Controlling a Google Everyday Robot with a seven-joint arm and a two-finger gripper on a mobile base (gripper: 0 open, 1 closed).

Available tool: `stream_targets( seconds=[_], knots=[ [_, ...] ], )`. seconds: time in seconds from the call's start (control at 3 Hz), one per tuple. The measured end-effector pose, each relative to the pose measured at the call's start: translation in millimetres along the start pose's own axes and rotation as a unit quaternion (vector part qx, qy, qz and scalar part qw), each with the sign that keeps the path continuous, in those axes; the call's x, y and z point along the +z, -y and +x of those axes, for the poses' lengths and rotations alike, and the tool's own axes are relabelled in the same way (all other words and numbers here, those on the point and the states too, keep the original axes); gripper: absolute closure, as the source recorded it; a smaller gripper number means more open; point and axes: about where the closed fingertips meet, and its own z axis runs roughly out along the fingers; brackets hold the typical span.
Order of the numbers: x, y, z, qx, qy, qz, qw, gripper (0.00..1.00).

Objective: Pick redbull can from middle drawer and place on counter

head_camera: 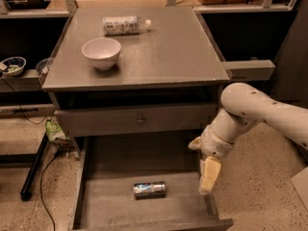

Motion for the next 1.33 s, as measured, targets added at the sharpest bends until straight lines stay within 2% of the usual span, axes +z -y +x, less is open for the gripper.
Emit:
stream_targets(
  seconds=[0.33, 0.67, 1.0, 1.33],
  knots=[
    [0, 0, 0, 0.0, 0.0, 0.0, 1.0, 0.0],
    [4, 14, -1, 0.016, 0.033, 0.039, 0.9986, 0.0],
    [9, 39, -7, 0.027, 0.07, 0.058, 0.9955, 0.0],
    [9, 40, -7, 0.027, 0.071, 0.057, 0.9955, 0.0]
  ],
)
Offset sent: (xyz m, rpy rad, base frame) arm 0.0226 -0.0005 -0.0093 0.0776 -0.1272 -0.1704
